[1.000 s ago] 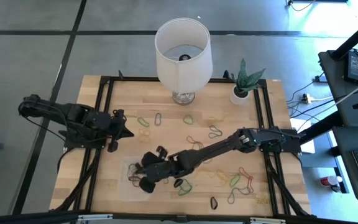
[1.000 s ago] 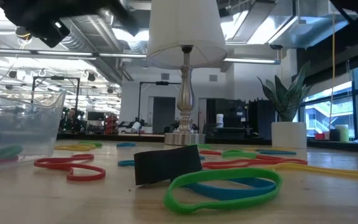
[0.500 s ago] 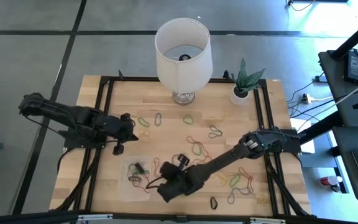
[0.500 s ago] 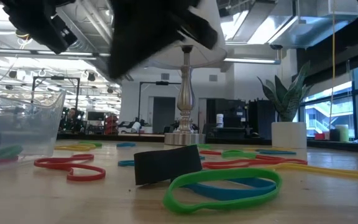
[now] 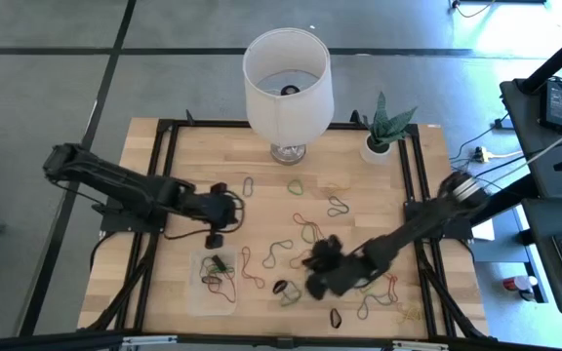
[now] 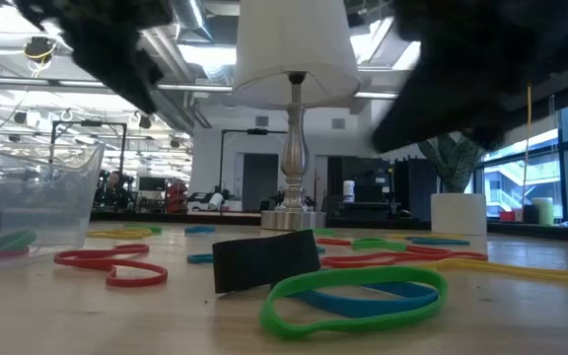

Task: Pick and place rubber bands into bin
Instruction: Put the blue rubber band into the transparent bin

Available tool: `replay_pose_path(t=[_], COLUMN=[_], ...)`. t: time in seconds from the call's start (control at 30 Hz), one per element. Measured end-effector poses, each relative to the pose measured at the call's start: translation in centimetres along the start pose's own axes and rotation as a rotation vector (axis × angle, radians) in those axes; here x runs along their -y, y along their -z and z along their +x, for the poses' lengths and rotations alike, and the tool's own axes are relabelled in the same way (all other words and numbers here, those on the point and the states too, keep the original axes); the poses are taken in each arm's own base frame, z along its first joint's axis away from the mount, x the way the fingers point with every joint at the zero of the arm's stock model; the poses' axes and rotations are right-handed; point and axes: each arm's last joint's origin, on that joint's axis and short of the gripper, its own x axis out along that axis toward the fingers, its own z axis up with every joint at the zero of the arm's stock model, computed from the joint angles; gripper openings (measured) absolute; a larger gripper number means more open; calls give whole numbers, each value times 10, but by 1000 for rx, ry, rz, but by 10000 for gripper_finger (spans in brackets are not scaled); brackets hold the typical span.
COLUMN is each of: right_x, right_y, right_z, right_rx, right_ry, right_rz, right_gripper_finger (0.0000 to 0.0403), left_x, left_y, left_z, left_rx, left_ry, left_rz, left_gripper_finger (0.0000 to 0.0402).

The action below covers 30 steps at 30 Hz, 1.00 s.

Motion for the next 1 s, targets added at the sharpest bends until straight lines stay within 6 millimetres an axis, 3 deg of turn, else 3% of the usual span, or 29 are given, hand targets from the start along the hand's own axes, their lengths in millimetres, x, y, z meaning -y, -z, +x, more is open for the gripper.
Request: replay_pose_path(t=[0.23,0.47,0.73,0.87,1.0], right_x=[71,111,127,127,127], right_y=[7,13,21,24,25], right_z=[-53,-80,-87,-87,-86], right_rx=[30,14,4,-31,-34], right_ry=[-111,-259,-319,-342,-341], right_rz=[-58,-59,-45,-54,-61], right_gripper_finger=[0,0,0,0,0], left_x=[-17,-56,-77,-84,-92], left_y=[-37,-42,-23,-23,-33], left_z=[34,58,56,58,67], left_rx=[-70,-247,-450,-453,-337], left_ry=[-186,-264,-342,-333,-287], left_rz=[-169,-414,-603,-634,-671], left_gripper_finger=[5,45,106,119,120])
